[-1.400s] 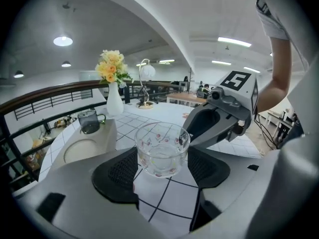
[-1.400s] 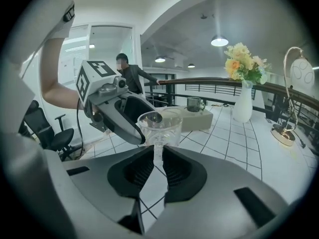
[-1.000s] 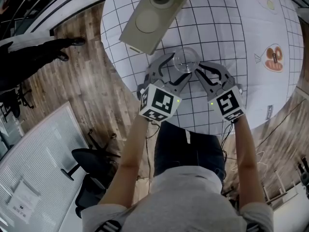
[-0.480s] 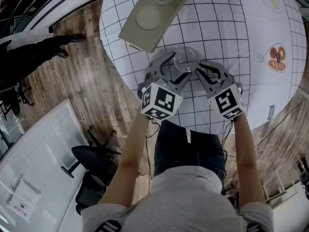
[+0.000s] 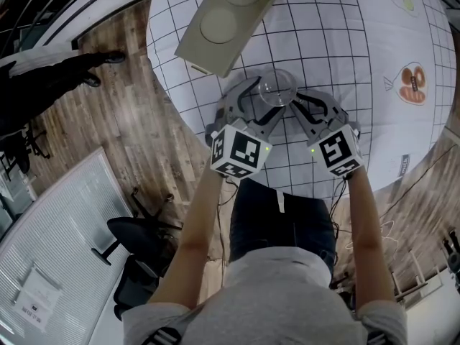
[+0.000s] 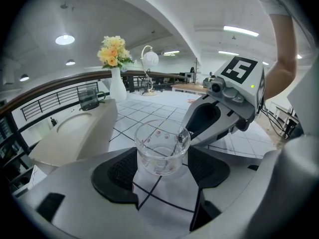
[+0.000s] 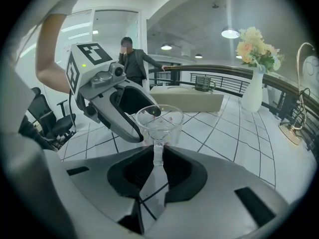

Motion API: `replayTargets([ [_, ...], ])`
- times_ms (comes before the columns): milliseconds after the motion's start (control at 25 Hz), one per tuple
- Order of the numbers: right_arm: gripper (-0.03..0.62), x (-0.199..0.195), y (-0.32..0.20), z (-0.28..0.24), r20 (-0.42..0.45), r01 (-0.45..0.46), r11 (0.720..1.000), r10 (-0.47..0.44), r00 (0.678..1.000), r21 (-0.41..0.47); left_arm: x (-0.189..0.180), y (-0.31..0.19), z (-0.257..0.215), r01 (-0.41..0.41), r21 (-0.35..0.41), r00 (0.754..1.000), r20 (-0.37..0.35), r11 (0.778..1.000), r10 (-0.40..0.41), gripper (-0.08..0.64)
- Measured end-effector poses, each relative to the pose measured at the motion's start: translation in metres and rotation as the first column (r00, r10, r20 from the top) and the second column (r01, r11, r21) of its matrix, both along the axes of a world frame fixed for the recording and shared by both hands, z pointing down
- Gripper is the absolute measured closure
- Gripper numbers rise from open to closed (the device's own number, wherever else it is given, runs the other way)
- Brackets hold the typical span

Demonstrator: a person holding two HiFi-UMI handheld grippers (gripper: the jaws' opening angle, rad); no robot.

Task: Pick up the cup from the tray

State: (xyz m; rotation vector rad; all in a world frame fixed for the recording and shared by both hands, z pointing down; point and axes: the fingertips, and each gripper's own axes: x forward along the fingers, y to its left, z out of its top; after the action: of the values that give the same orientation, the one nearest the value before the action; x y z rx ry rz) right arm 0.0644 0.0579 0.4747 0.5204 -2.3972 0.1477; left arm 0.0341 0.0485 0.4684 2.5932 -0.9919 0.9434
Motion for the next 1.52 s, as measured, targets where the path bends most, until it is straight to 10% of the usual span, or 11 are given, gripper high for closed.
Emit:
replayTargets([
  [280, 0.508, 0.007, 0.000, -0.014, 0.087, -0.044, 0.998, 0.047, 0.995, -0.041, -0.014, 0.005, -0.015, 0.089, -0.025, 0.988, -0.126, 0.996, -0.091, 0.236],
  [560, 0.508, 0.026, -0.010, -0.059, 0.267, -0.211, 0.977, 0.205, 0.942, -0.006, -0.062, 0.023, -0.056, 0.305, -0.055, 0.920, -0.242, 0.951, -0.309, 0.287],
  [840, 0.508, 0.011, -0.038, -0.094, 0.340, -0.274, 0.962, 0.262, 0.903, -0.011, -0.086, -0.010, -0.110, 0.385, 0.028, 0.884, -0.300, 0.922, -0.360, 0.287],
  [1120, 0.512, -0.021, -0.087, -0.133, 0.380, -0.287, 0.954, 0.233, 0.895, 0.091, -0.110, -0.092, -0.159, 0.335, 0.164, 0.914, -0.294, 0.928, -0.278, 0.287],
  [1520, 0.520, -0.047, -0.157, -0.124, 0.308, -0.206, 0.968, 0.153, 0.939, 0.146, -0.096, -0.160, -0.146, 0.088, 0.152, 0.977, -0.204, 0.984, -0.055, 0.287],
])
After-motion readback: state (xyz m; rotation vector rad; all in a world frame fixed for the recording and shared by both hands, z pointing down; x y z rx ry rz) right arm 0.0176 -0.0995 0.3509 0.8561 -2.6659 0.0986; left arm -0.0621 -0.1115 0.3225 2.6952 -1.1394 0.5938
